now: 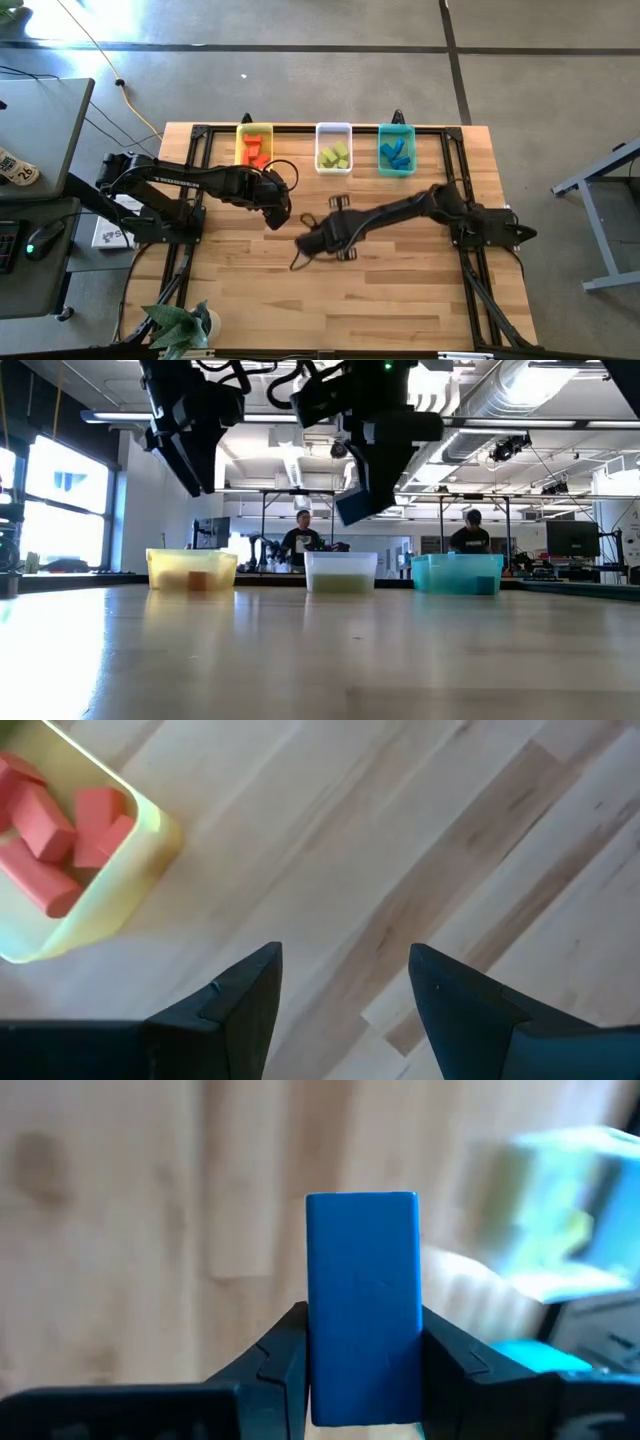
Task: Sort & place blocks by color
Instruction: Put the blue block into the green bin
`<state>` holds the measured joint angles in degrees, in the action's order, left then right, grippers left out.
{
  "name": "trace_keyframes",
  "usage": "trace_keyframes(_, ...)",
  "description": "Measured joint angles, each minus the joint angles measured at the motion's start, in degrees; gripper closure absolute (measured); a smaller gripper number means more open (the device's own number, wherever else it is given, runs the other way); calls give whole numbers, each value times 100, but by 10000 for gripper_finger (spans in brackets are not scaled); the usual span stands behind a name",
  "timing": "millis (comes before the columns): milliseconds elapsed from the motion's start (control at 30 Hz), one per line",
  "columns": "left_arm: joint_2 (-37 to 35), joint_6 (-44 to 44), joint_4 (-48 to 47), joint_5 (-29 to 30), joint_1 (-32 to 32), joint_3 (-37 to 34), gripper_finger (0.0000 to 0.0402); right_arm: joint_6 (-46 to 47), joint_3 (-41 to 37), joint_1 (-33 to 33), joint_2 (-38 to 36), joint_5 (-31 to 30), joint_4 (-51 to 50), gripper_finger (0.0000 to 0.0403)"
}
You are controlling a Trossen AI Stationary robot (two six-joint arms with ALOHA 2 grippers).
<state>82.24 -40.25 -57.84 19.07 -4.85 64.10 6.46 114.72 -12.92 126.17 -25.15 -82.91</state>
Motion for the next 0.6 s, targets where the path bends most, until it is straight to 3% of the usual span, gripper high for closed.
trace_keyframes(300, 0, 348, 0, 90, -290, 0, 193, 92, -127, 1027, -864, -669, -408, 296)
trace_keyframes(600, 0, 780, 185, 76, -894, 0, 193, 422, -1357, 2677, -2210, -666, 325, 296)
